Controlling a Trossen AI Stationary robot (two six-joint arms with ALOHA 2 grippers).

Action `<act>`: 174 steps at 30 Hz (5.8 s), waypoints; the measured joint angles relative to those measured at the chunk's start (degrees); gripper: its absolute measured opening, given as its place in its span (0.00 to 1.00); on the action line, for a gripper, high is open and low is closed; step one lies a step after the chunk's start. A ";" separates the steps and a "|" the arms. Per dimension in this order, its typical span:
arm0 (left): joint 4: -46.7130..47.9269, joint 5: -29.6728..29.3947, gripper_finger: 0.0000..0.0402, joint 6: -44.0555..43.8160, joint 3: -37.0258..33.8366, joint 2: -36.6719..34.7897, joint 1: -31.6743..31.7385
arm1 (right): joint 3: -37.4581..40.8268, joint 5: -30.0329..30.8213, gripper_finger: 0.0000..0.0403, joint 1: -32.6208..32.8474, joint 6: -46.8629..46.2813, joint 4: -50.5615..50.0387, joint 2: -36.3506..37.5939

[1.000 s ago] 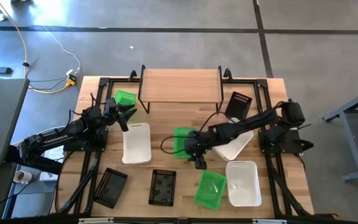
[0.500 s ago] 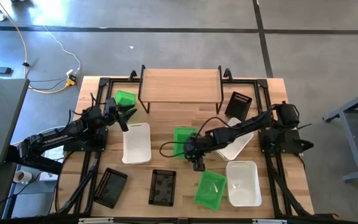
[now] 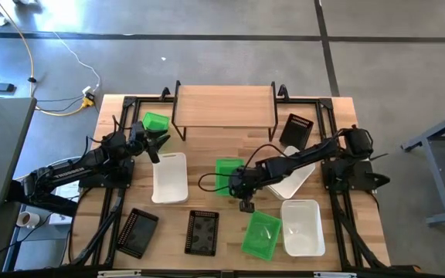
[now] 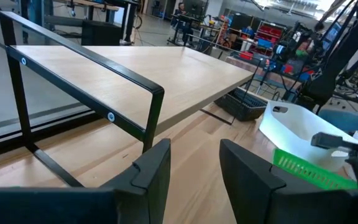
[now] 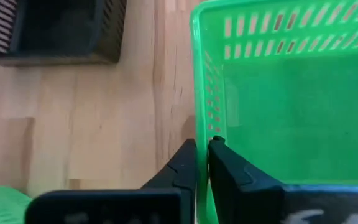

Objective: Stack baskets on shelf by color
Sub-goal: Put the center green bin on the shelf, then put the top left white bin on the shelf

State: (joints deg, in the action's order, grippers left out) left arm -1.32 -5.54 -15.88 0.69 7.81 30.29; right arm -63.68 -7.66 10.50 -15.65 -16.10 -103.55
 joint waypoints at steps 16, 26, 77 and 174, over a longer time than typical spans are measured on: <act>-0.02 -0.04 0.32 -0.02 0.00 0.00 0.01 | 0.00 3.74 0.00 -2.89 -1.15 1.25 17.16; -0.01 0.55 0.32 -0.02 0.00 0.00 0.00 | 0.00 14.91 0.00 -8.23 13.92 12.06 26.92; 0.04 0.24 0.32 -0.50 0.02 0.70 0.01 | -22.08 13.10 0.00 -28.41 44.10 -14.95 9.48; 54.77 11.61 0.32 0.42 59.04 40.38 -18.24 | -22.12 31.50 0.24 -11.85 17.46 -19.41 11.56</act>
State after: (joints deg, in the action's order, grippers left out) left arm 53.45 6.07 -15.46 59.72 48.19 12.05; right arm -85.80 23.83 -1.35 1.81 -35.51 -91.98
